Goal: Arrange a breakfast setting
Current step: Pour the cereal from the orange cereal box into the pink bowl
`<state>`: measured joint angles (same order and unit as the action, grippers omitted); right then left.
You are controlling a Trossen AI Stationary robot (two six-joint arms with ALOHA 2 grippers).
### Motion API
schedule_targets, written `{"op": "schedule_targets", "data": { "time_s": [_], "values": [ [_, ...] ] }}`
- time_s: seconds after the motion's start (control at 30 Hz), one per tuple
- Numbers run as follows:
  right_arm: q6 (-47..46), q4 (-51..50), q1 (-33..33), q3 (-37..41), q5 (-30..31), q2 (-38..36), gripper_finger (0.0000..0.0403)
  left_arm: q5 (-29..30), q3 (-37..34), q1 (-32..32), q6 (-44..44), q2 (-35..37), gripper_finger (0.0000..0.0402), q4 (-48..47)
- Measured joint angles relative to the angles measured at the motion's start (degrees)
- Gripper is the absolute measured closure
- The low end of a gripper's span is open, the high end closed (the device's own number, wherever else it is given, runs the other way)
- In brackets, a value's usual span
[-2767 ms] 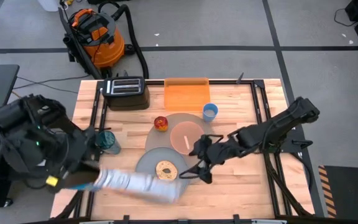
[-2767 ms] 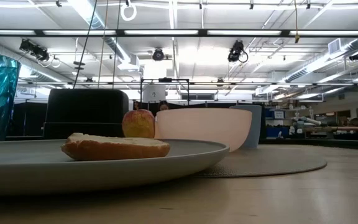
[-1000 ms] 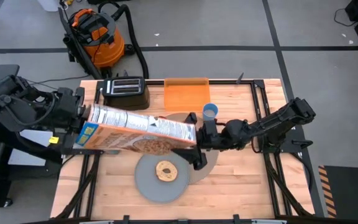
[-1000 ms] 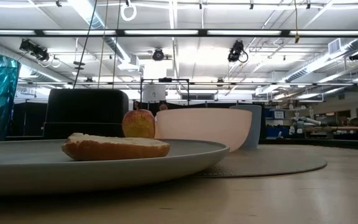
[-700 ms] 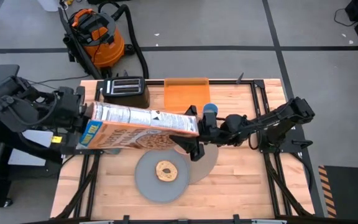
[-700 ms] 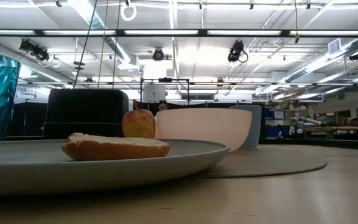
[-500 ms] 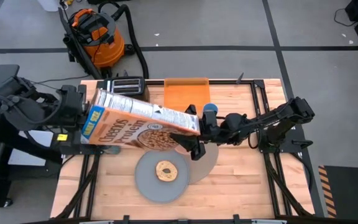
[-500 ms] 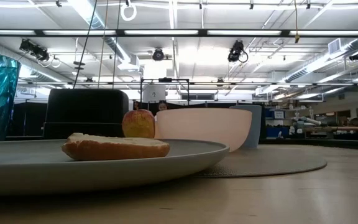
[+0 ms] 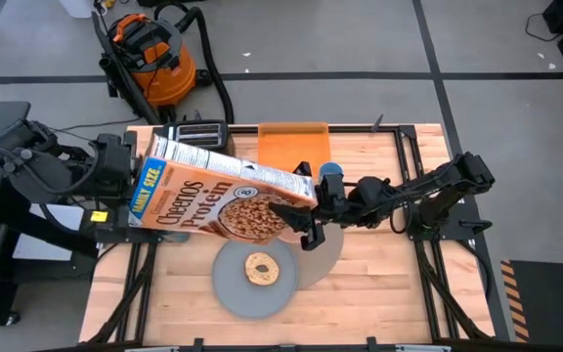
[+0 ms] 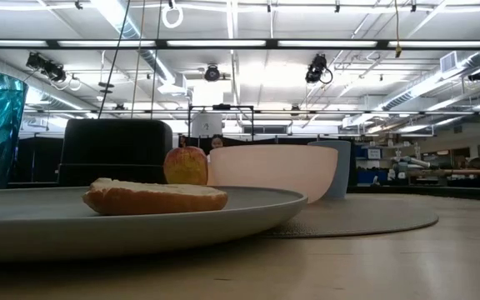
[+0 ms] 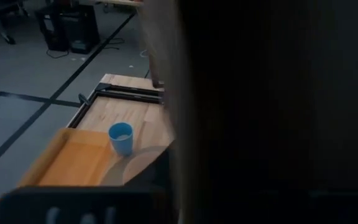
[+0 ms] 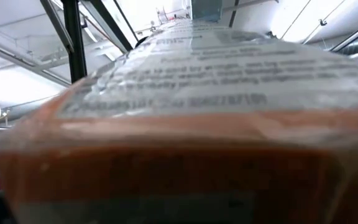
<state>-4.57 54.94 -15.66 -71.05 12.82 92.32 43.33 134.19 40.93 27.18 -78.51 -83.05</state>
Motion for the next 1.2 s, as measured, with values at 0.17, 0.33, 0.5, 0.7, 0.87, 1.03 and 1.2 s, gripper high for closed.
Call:
{"op": "schedule_targets", "data": {
  "time_s": [0.17,0.33,0.5,0.7,0.87,1.03,1.2],
  "values": [
    [1.81,-1.72,-0.66,0.57,0.3,-1.56,0.0198,-0.77,0.11,0.4,0.01,2.41,0.0248,-0.02],
    [-0.04,-1.44,-0.78,7.68,0.72,-6.48,0.0199,-4.25,0.11,1.18,-1.08,4.39,0.0207,-0.05],
    [-3.19,-0.92,-0.86,17.05,1.07,-14.84,0.0199,-3.5,0.11,1.75,-2.51,5.56,0.0206,-0.09],
    [-3.38,-4.51,-0.79,27.09,2.31,-27.7,0.0199,8.68,-2.17,0.78,-3.86,5.39,0.0213,-0.19],
    [-4.56,-12.06,1.05,32.74,2.91,-38.46,0.0199,16.65,-8.32,-3.61,-1.15,5.25,0.0214,-0.11],
    [-6.94,-26.68,3.87,33.7,2.29,-47.85,0.0199,20.04,-16.82,-11.46,4.03,5.31,0.0214,0.39],
    [-11.45,-38.83,7.65,33.7,-0.58,-56.44,0.0199,17.57,-24.52,-22.31,-5.44,5.21,0.0214,12.63]
  ]
}}
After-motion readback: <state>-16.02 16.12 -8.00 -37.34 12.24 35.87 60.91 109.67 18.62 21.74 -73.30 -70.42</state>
